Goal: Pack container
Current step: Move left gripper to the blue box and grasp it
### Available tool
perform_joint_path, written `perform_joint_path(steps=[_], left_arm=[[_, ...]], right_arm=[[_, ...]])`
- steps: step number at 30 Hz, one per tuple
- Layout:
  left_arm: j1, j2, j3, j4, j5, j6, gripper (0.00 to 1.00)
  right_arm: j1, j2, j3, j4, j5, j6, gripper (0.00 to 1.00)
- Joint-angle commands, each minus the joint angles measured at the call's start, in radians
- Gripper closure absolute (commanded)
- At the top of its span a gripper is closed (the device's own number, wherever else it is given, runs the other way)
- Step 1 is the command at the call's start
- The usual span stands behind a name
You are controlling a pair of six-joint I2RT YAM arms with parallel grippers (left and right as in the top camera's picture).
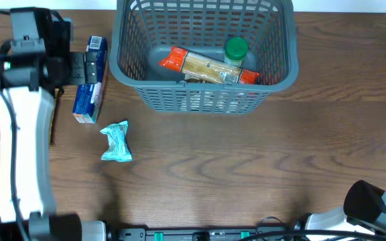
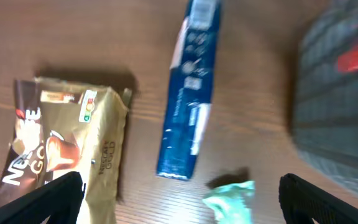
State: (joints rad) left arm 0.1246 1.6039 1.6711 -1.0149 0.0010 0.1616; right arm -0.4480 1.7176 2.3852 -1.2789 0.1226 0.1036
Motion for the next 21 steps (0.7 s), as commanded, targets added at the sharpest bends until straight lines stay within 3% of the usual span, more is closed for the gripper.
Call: perform_joint_path(steps=[1, 6, 21], left_arm=[[0.057, 0.09, 0.013, 0.012, 0.065, 0.089, 0.02], [0.108, 0.193, 0.013, 0.116, 0.211, 0.1, 0.02], [0.09, 0.471, 0.013, 0.22, 0.227, 0.1, 0.01]], right_arm=[[-0.003, 0.007, -0.004, -0.001, -0.003, 0.016, 0.01], [-0.003, 0.007, -0.004, -0.001, -0.003, 0.015, 0.01], [-0.003, 0.007, -0.004, -0.001, -0.003, 0.015, 0.01]])
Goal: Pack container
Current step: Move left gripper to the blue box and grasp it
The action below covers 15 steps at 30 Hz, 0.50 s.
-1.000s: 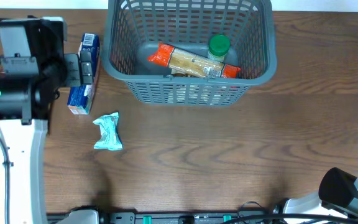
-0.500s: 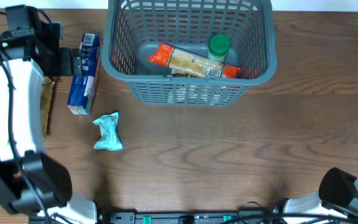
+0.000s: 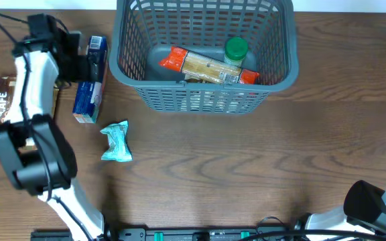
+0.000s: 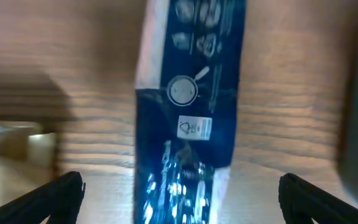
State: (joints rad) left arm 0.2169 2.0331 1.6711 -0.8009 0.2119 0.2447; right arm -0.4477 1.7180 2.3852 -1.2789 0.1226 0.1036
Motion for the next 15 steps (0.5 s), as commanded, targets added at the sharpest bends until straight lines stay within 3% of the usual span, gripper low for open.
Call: perform_joint_path(steps=[1, 15], left_arm=[[-0.002, 0.058, 0.013, 0.008, 0.016, 0.017, 0.02], [-0.002, 0.228, 0.005, 0.031, 0.016, 0.017, 0.01]], right_arm=[[-0.003, 0.006, -0.004, -0.001, -0.003, 0.016, 0.01], [-0.003, 0.006, -0.004, -0.001, -0.003, 0.016, 0.01]])
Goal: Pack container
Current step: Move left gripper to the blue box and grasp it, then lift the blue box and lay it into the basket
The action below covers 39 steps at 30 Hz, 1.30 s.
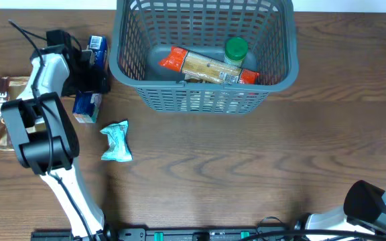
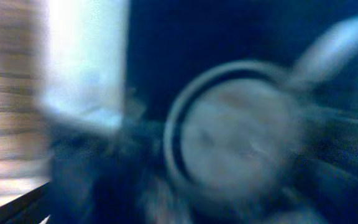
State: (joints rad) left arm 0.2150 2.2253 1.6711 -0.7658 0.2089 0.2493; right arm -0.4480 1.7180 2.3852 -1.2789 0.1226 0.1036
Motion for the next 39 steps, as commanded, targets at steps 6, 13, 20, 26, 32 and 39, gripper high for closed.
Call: perform_joint_path(steps=[6, 13, 20, 26, 32, 39], left_arm=[[0.0, 0.068, -0.001, -0.03, 0.019, 0.012, 0.68], [0.0, 0.059, 0.0, -0.044, 0.019, -0.026, 0.94], [0.001, -0.097, 0.055, -0.054, 0.015, -0.089, 0.94], [0.011, -0.333, 0.156, -0.01, 0.011, -0.09, 0.94], [0.001, -0.558, 0.256, 0.058, 0.021, -0.09, 0.94], [-0.073, -0.727, 0.262, 0.196, 0.236, 0.023, 0.94]], right_arm=[[-0.003, 0.006, -0.004, -0.001, -0.003, 0.016, 0.01], [-0.003, 0.006, -0.004, -0.001, -0.003, 0.016, 0.01], [-0.003, 0.006, -0.004, -0.001, -0.003, 0.015, 0.01], [-0.003, 0.006, -0.004, -0.001, -0.003, 0.016, 0.01], [-0.003, 0.006, -0.004, -0.001, -0.003, 0.015, 0.01], [-0.003, 0.006, -0.004, -0.001, -0.003, 0.015, 0.01]])
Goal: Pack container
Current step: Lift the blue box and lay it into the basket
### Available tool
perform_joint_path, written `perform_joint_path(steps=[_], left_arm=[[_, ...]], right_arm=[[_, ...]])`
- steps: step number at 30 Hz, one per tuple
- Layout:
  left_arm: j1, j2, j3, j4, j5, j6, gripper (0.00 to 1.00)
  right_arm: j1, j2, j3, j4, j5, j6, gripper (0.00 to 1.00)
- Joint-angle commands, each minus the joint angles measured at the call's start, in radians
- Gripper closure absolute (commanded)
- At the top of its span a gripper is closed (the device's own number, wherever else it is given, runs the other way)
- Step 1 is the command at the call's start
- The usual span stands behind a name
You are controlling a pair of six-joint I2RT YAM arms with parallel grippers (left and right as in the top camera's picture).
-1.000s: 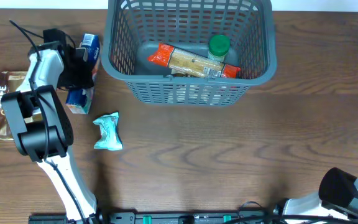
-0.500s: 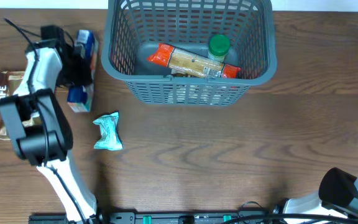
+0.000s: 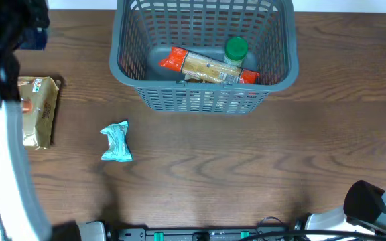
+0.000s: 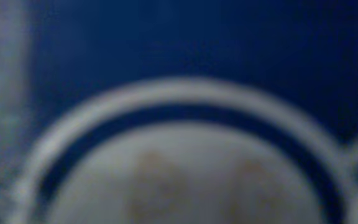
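Observation:
In the overhead view my left arm rises close to the camera at the far left, with its dark gripper point(image 3: 24, 28) in the top left corner. A sliver of the blue box point(image 3: 39, 37) shows beside it. Blurred blue print of that box point(image 4: 179, 56) fills the left wrist view, hiding the fingers, so the gripper appears shut on it. The grey mesh basket point(image 3: 200, 100) at the top centre holds a pasta packet point(image 3: 206, 65) with orange ends and a green-lidded jar point(image 3: 236, 48). My right gripper is out of view.
A teal crumpled wrapper point(image 3: 116, 142) lies on the wooden table below and left of the basket. A gold coffee packet point(image 3: 37, 110) lies at the left, partly under my left arm. The right arm's base point(image 3: 374, 207) sits at the bottom right corner.
The blue box is gone from its spot left of the basket. My left arm, then low on the box, now stands raised at the far left with the box against its camera.
My left gripper was open above the table beside the blue box and coffee packet. Then it was over the box, lower. Then it was down on the box. Now the box is off the table, with the gripper.

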State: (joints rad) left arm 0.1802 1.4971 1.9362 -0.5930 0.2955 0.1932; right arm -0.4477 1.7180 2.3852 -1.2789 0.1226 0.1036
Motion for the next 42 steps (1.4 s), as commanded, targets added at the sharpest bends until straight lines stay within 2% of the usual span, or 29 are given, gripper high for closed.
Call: perform_joint_path(steps=[1, 6, 12, 19, 29, 36, 37, 38, 42], left_arm=[[-0.056, -0.006, -0.003, 0.036, 0.197, 0.11, 0.94], [-0.174, 0.006, -0.003, 0.05, 0.342, 0.288, 0.94], [-0.323, 0.08, -0.003, 0.031, 0.351, 0.473, 0.94], [-0.428, 0.211, -0.003, -0.096, 0.348, 0.684, 0.94], [-0.437, 0.435, -0.003, -0.18, 0.324, 0.739, 0.94], [-0.437, 0.478, -0.003, -0.191, 0.322, 0.738, 0.94], [-0.437, 0.477, -0.003, -0.19, 0.322, 0.737, 0.6], [-0.437, 0.475, -0.003, -0.191, 0.322, 0.737, 0.01], [-0.437, 0.456, -0.003, -0.179, 0.322, 0.684, 0.02]], right_arm=[[-0.003, 0.006, -0.004, -0.001, -0.003, 0.016, 0.01], [-0.003, 0.006, -0.004, -0.001, -0.003, 0.016, 0.01], [-0.003, 0.006, -0.004, -0.001, -0.003, 0.016, 0.01], [-0.003, 0.006, -0.004, -0.001, -0.003, 0.015, 0.01], [-0.003, 0.006, -0.004, -0.001, -0.003, 0.016, 0.01], [-0.003, 0.006, -0.004, -0.001, -0.003, 0.015, 0.01], [-0.003, 0.006, -0.004, -0.001, -0.003, 0.015, 0.01], [-0.003, 0.006, -0.004, -0.001, -0.003, 0.015, 0.01], [-0.003, 0.006, -0.004, -0.001, -0.003, 0.016, 0.01]])
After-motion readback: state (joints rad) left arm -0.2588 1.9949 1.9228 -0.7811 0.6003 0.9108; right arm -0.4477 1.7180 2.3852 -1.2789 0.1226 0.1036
